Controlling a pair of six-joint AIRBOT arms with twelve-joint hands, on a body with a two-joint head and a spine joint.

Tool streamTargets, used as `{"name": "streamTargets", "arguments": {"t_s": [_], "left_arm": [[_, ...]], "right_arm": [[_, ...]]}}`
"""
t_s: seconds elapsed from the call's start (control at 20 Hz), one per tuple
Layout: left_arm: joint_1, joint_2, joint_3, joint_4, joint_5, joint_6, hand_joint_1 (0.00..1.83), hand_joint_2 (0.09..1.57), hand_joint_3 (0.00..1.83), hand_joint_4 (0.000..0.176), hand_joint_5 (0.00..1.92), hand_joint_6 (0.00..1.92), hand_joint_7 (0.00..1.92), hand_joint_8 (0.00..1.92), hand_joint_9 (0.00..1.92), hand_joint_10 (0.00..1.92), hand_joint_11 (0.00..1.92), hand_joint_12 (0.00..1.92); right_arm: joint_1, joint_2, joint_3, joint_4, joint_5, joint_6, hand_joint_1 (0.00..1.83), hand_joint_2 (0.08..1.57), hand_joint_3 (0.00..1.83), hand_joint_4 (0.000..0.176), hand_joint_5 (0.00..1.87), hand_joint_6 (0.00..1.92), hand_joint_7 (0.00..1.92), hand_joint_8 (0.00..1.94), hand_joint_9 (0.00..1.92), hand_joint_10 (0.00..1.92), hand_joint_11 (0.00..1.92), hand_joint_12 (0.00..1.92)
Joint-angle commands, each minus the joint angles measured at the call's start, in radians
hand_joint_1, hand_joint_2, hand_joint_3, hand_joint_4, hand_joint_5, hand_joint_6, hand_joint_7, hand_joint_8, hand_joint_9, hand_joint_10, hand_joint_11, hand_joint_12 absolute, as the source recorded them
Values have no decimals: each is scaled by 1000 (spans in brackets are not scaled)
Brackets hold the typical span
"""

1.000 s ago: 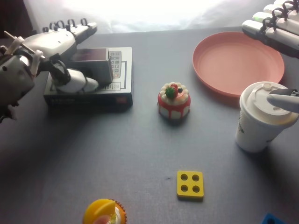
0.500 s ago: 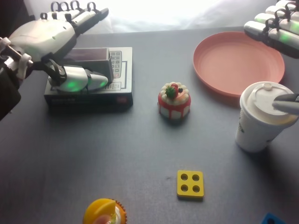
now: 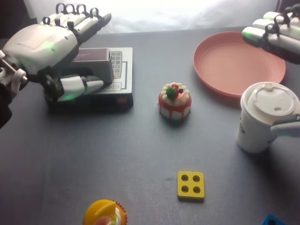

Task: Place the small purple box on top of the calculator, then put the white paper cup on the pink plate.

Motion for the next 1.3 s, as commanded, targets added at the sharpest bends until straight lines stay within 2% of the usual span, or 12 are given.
{"name": "streamTargets", "arguments": {"t_s": [0.0,0.05,0.25,0.3,0.4,0.5,0.6,0.95,1.05,1.1,1.15,1.25], "left_arm": [[-9,7,-5,15,-128,2,849,1176,9,47,31,8,0,0,0,0,0,0],[-4,12,-13,24,-133,2,838,1176,7,52,27,4,0,0,0,0,0,0],[2,13,-24,34,-147,2,828,1177,5,66,21,1,0,0,0,0,8,3],[4,13,-25,34,-148,2,819,1172,2,65,21,1,0,0,0,0,15,8],[5,13,-26,34,-155,2,805,1171,1,64,22,1,0,0,0,0,1,2],[7,13,-27,34,-159,0,791,1170,1,68,21,0,0,0,0,0,4,4],[8,13,-27,34,-161,-1,784,1181,4,57,23,1,0,0,0,0,2,1],[19,13,-27,31,-171,-11,794,1189,3,49,30,3,0,0,0,0,7,15],[21,13,-28,31,-172,-12,801,1194,4,55,29,2,0,0,0,0,6,20],[21,13,-28,31,-172,-12,801,1194,4,55,29,2,0,0,0,0,6,20],[22,13,-28,31,-173,-12,807,1198,4,53,38,5,0,0,0,0,8,27],[24,13,-29,31,-176,-15,805,1204,6,58,36,3,0,0,0,0,8,32]], "right_arm": [[5,1,3,10,115,9,560,881,0,27,0,0,0,0,0,0,0,661],[-10,-1,3,6,115,21,551,869,0,20,0,0,0,0,0,0,0,1088],[-33,-31,21,-8,70,56,580,849,0,23,0,0,0,0,0,0,0,1531],[-32,-43,29,-10,52,59,641,867,0,41,0,0,0,0,0,0,0,1390],[-32,-68,48,-10,26,71,671,909,3,35,0,0,0,0,0,0,0,288],[-31,-91,66,-9,0,78,686,922,6,38,0,0,0,0,0,0,0,57],[-29,-110,81,-5,-22,79,677,929,8,54,0,0,0,0,0,0,0,1],[-19,-172,142,36,-74,78,739,986,28,17,0,0,0,0,0,0,0,0],[-19,-181,151,44,-81,78,806,1088,0,2,0,0,32,9,94,65,0,1096],[-19,-186,155,47,-86,78,806,1088,0,2,0,0,32,9,94,65,0,1096],[-19,-190,158,48,-91,78,1072,1099,10,0,262,479,438,504,291,1037,101,1749],[-19,-196,161,48,-97,78,1146,1257,12,0,464,1423,722,1319,623,1616,614,1909]]}}
